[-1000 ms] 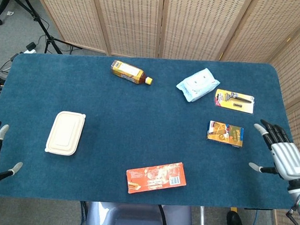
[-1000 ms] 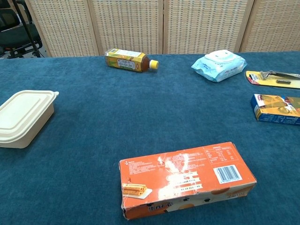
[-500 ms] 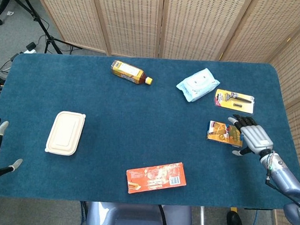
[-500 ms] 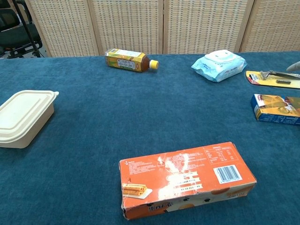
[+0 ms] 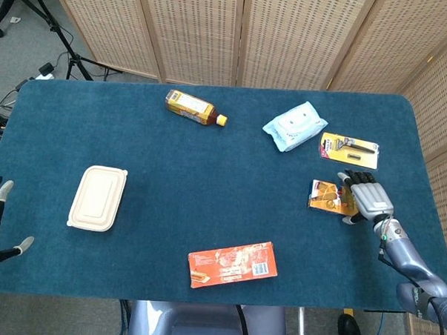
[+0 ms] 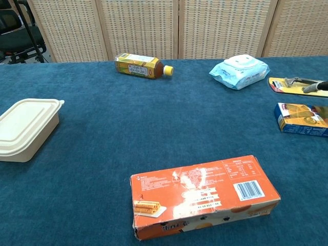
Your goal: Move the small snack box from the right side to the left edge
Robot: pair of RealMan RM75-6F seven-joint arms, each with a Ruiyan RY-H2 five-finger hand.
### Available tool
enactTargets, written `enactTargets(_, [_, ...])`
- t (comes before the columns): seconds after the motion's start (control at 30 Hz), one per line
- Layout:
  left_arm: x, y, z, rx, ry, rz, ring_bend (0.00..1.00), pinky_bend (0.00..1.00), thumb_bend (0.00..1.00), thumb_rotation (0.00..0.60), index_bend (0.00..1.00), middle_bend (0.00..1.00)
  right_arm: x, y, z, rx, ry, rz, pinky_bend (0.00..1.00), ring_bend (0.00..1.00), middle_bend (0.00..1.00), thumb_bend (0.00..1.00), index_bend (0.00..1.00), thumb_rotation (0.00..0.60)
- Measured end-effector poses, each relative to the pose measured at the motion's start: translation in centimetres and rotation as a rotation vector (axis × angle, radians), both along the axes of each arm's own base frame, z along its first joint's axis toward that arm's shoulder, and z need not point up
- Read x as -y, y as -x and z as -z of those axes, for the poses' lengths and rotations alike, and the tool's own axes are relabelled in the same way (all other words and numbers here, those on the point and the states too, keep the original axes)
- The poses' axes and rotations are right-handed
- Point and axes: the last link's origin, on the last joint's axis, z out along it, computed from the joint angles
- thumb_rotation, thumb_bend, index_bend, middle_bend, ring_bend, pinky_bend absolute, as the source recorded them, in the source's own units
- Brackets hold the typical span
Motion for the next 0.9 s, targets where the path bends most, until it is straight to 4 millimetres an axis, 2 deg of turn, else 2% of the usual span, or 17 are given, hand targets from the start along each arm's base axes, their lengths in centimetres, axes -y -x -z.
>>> enactTargets(0.07, [0.0,0.0,0.1,-0.001,0.004,-0.001,0.00,0.00,0.00,0.600,0.00,0.00,0.2,0.2,0.4,-0.014,0.011,-0.012,0.34,0.36,0.40,0.00,0.27,0.600])
enactTargets(0.13, [-0.1,0.0,0.1,-0.003,0.007,-0.001,0.00,0.00,0.00,0.600,0.00,0.00,0.3,0.2,1.1,-0.024,0.010,-0.021,0.39,0.44,0.50,0.00,0.36,0.600])
enactTargets(0.23, [-0.1,0.0,0.2,-0.002,0.007,-0.003,0.00,0.00,0.00,0.600,0.00,0.00,0.4,-0.1,1.6,-0.022,-0.004,-0.040,0.41,0.54,0.60,0.00,0.47,0.600])
enactTargets(0.33, [-0.1,0.0,0.1,0.000,0.005,-0.003,0.00,0.00,0.00,0.600,0.00,0.00,0.4,-0.7,1.6,-0.008,-0.003,-0.069,0.41,0.57,0.64,0.02,0.52,0.600])
enactTargets(0.47, [-0.1,0.0,0.0,0.004,0.003,-0.003,0.00,0.00,0.00,0.600,0.00,0.00,0.4,-2.2,1.3,0.026,0.011,-0.130,0.41,0.57,0.65,0.05,0.53,0.600])
enactTargets(0.67, [0.0,-0.1,0.0,0.010,0.008,0.001,0.00,0.00,0.00,0.600,0.00,0.00,-0.3,-6.2,0.8,0.108,0.006,-0.268,0.41,0.57,0.65,0.05,0.53,0.600])
enactTargets(0.77, [0.1,-0.1,-0.1,0.014,0.008,0.004,0.00,0.00,0.00,0.600,0.00,0.00,-0.8,-9.1,1.0,0.148,-0.013,-0.336,0.41,0.57,0.65,0.05,0.53,0.600])
enactTargets(0.9, [0.2,0.0,-0.3,0.027,0.006,0.006,0.00,0.00,0.00,0.600,0.00,0.00,-1.3,-13.9,1.8,0.157,-0.032,-0.430,0.41,0.57,0.65,0.05,0.53,0.600])
